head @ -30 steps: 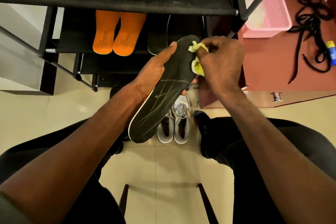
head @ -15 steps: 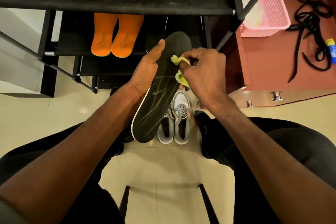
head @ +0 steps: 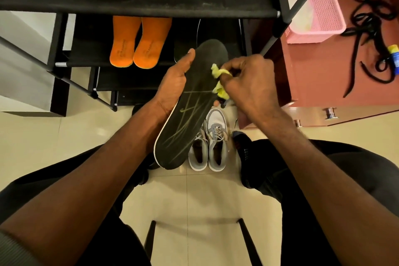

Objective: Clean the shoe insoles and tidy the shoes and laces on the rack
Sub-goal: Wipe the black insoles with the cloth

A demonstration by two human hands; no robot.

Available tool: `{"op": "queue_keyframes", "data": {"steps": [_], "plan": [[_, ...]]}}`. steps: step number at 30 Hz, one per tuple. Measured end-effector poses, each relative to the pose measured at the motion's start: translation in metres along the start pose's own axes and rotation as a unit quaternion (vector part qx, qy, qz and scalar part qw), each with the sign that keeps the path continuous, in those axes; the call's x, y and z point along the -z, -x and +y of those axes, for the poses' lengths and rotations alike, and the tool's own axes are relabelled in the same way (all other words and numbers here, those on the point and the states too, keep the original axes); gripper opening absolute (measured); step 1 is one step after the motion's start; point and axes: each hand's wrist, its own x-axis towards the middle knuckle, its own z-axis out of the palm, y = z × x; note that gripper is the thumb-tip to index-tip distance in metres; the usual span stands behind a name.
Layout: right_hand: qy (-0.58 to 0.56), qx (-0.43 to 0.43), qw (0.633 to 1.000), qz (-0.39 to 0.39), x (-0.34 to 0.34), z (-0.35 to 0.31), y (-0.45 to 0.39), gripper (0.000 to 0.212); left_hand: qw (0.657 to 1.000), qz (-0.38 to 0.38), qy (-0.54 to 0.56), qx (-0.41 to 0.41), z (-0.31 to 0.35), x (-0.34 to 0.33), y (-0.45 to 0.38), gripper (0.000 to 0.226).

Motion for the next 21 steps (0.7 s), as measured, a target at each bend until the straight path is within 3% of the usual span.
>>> {"op": "queue_keyframes", "data": {"steps": [3, 9, 12, 15, 21], "plan": [[-0.004, 0.018, 1.000, 0.001, -0.009, -0.003, 0.005, 0.011, 1.000, 0.006, -0.004, -0.002, -0.001, -0.001, -0.003, 0.040], [-0.066, -0.064, 0.987, 0.134, 0.003, 0.011, -0.020, 0.012, 0.995, -0.069, -0.034, 0.057, -0.015, -0.008, 0.004, 0.052], [-0.092, -0.072, 0.980, 0.163, 0.006, 0.016, -0.025, 0.015, 0.994, -0.081, -0.042, 0.066, -0.010, -0.009, 0.008, 0.050], [-0.085, -0.046, 0.985, 0.144, 0.003, 0.008, -0.015, 0.015, 0.996, -0.057, -0.043, 0.045, -0.007, -0.007, 0.007, 0.043], [-0.010, 0.106, 0.994, 0.031, -0.021, -0.014, 0.025, 0.025, 1.000, -0.005, -0.018, 0.004, -0.007, 0.001, -0.004, 0.041]]}}
